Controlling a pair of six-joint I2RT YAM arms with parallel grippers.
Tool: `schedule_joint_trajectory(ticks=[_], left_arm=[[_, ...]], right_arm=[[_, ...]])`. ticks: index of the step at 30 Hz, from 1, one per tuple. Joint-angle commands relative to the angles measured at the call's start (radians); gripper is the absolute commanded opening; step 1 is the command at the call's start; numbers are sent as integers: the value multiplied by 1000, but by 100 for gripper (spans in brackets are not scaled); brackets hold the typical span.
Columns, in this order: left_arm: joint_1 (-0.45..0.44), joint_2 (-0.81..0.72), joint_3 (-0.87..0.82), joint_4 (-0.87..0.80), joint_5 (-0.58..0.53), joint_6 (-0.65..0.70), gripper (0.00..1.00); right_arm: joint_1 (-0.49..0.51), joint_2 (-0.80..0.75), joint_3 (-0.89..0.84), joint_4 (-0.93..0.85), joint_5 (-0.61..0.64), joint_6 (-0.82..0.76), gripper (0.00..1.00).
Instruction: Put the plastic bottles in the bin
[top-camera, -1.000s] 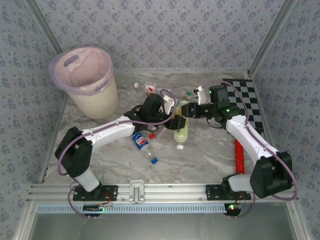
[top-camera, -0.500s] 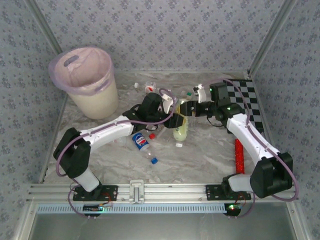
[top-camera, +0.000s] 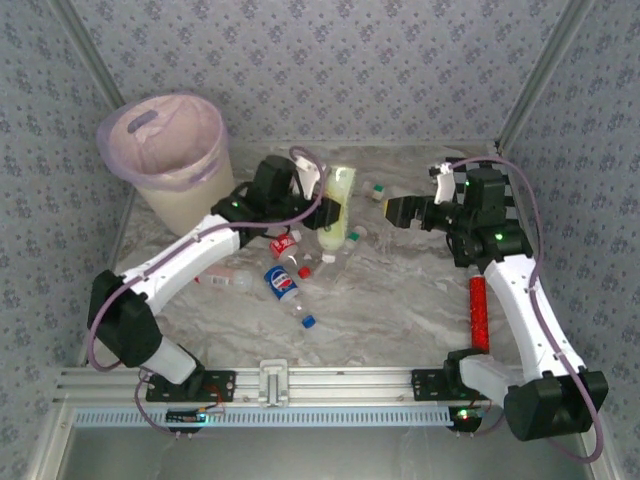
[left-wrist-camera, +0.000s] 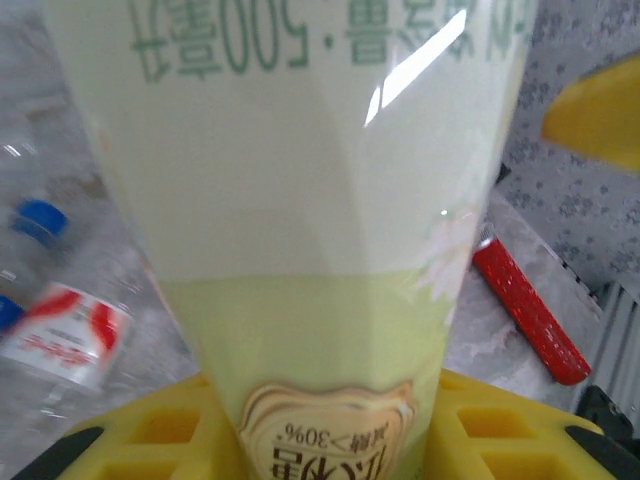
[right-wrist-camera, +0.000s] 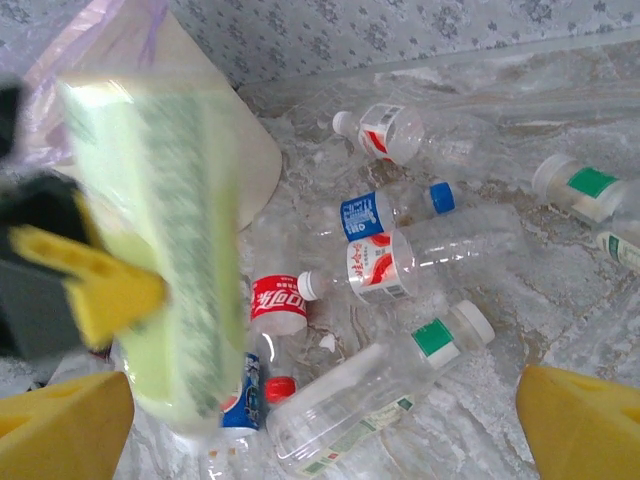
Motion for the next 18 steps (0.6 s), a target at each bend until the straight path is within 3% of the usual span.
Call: schedule_joint_trajectory(ticks=[1,6,8,13,18], left_arm=[[62,-90,155,-137,-93,93,25],[129,-184,287,-231,-249,171,17],[200,-209,327,-255,-291,160,0],[419,-241,378,-244,-386,162,0],[588,-150,459,-244,-444,199,0]], right_arm=[[-4,12,-18,-13,7,9,100],[2,23,-24,-12,27,7,100],[6,30,-23,-7,31,5,100],[7,46,-34,4,25,10,100],[2,41,-51,7,14,4,100]])
